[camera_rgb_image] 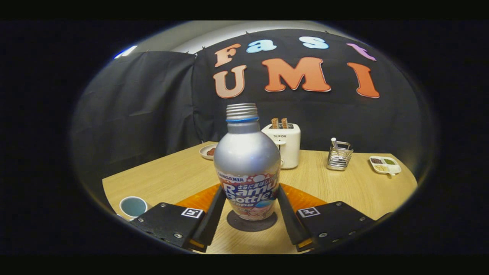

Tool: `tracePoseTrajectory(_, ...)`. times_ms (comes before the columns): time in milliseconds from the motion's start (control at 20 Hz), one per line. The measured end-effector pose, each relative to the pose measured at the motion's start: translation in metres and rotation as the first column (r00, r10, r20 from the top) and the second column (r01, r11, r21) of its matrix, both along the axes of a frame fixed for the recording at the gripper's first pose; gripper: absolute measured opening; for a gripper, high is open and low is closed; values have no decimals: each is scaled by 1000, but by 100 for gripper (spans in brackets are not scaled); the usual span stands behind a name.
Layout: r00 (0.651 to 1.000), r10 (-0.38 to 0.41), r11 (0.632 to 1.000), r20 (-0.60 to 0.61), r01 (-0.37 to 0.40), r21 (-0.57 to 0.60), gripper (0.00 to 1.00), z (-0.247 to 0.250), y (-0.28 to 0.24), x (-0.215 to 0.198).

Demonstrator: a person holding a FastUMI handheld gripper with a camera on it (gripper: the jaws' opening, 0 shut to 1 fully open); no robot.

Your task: Take the bottle from table, then pour the juice into the cup, finally place the bottle on the coaster

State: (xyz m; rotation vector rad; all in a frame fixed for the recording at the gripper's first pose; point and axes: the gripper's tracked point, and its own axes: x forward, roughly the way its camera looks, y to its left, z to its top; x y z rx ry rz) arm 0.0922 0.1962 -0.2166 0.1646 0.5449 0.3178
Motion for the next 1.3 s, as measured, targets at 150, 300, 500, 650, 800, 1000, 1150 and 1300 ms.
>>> tracePoseTrajectory(150, 1000, 7, 1000, -26, -7, -12, 75, -16, 4, -5)
tracePoseTrajectory(300, 999, 18, 1000, -35, -18, -24, 75, -25, 5, -7)
tracePoseTrajectory(500, 999, 18, 999, -42, -19, -26, 75, -29, 6, -6)
tracePoseTrajectory(650, 998, 21, 1000, -59, -22, -16, 75, -34, 8, -11)
tracePoseTrajectory(800, 998, 24, 1000, -63, -24, -10, 76, -34, 11, -14)
tracePoseTrajectory(1000, 996, 17, 1000, -85, -16, 7, 80, -37, 11, -16)
tracePoseTrajectory(1150, 997, 11, 1000, -75, -11, -2, 90, -32, 7, -18)
tracePoseTrajectory(1300, 999, -6, 1000, -51, 6, 7, 98, -18, -1, -21)
